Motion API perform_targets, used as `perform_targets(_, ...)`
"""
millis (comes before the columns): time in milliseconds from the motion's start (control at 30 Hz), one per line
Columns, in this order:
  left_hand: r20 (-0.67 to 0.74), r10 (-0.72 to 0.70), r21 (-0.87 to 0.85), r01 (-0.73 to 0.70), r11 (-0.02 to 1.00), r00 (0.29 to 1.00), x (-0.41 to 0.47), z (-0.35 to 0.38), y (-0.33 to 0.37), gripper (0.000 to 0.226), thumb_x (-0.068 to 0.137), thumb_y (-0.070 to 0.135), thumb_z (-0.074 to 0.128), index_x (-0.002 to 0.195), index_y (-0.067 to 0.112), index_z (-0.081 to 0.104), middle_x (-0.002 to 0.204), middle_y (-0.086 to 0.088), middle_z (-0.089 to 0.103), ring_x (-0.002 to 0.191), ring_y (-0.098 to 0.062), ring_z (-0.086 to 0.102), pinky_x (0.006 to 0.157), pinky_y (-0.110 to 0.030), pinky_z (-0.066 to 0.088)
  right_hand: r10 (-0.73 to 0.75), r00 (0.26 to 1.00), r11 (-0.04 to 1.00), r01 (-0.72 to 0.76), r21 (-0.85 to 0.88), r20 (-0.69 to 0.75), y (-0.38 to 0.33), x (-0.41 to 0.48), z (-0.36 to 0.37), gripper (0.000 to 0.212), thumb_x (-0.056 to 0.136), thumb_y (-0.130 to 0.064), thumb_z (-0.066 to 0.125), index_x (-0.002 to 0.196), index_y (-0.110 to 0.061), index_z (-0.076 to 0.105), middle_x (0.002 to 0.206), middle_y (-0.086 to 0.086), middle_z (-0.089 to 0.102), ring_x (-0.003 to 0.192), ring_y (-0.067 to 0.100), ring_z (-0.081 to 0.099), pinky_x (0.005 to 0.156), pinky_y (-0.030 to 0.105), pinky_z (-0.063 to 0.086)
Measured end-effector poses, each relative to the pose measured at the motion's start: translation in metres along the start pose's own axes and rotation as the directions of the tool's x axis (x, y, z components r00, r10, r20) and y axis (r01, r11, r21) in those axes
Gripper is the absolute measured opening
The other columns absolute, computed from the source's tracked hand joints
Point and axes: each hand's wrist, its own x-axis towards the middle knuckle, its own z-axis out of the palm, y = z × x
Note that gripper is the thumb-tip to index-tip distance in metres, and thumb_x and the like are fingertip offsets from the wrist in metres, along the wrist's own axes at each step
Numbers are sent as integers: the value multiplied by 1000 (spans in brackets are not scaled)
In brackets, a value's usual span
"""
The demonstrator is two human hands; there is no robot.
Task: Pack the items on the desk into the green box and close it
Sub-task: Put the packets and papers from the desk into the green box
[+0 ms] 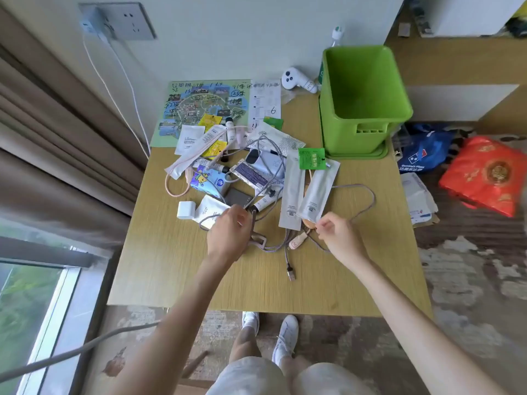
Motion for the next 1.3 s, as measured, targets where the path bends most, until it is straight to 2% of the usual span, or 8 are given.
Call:
perform_targets(100,82,56,189,-70,980,995,-3,12,-7,32,89,27,57,120,22,51,111,2,58,96,-19,60,65,-36,53,-169,982,973,151,-174,-90,-6,5,11,10,89,-1,56,91,-7,63,95,1,65,82,20,63,69,41,53)
perform_targets(233,183,83,294,-135,946,980,-13,32,-27,61,79,16,61,134,23,36,121,-4,47,105,-25,54,57,-33,50,-169,954,965,110,-237,-247,-6,18,16,5,88,-1,55,91,-5,56,98,7,56,80,27,58,59,42,48)
perform_targets(333,163,69,273,-112,955,984,-13,41,-33,56,84,21,62,133,17,35,119,-5,50,99,-27,57,57,-33,49,28,940,976,-100,-195,-340,-8,39,15,24,89,-24,62,100,-7,49,105,8,54,91,29,57,56,34,39)
perform_targets(467,171,57,222,-95,970,984,-11,43,-34,33,87,10,52,117,13,40,114,-5,62,86,-29,62,53,-34,44,311,909,942,-334,-39,-279,-20,71,19,67,82,-44,69,125,-2,39,126,14,50,113,31,52,73,39,47)
perform_targets(667,237,92,-22,-90,996,967,-6,33,-34,17,92,0,39,105,10,36,106,-3,60,68,-13,53,47,-25,37,496,842,868,-474,149,-211,-29,97,22,77,79,-22,74,136,1,28,129,18,52,109,35,59,82,46,55)
perform_targets(967,182,34,-248,12,969,983,36,2,1,10,94,7,41,104,6,38,97,-6,59,73,-24,54,64,-44,45,569,822,684,-472,556,-2,-23,98,6,28,80,-6,64,105,4,60,89,12,66,63,20,61,50,24,44)
perform_targets(1100,156,-12,-264,54,963,988,65,-3,15,14,93,11,46,106,11,42,87,8,59,65,-4,53,51,-26,36,552,829,650,-494,578,89,-33,89,-1,11,77,-7,63,86,-2,58,81,12,62,62,25,60,54,26,48)
perform_targets(1300,79,-19,-120,28,992,997,109,-10,29,20,87,12,57,103,12,45,80,1,61,72,-28,57,52,-36,40,521,832,681,-540,495,191,-50,86,-1,21,75,-5,65,96,-3,61,79,8,59,65,23,57,60,27,44)
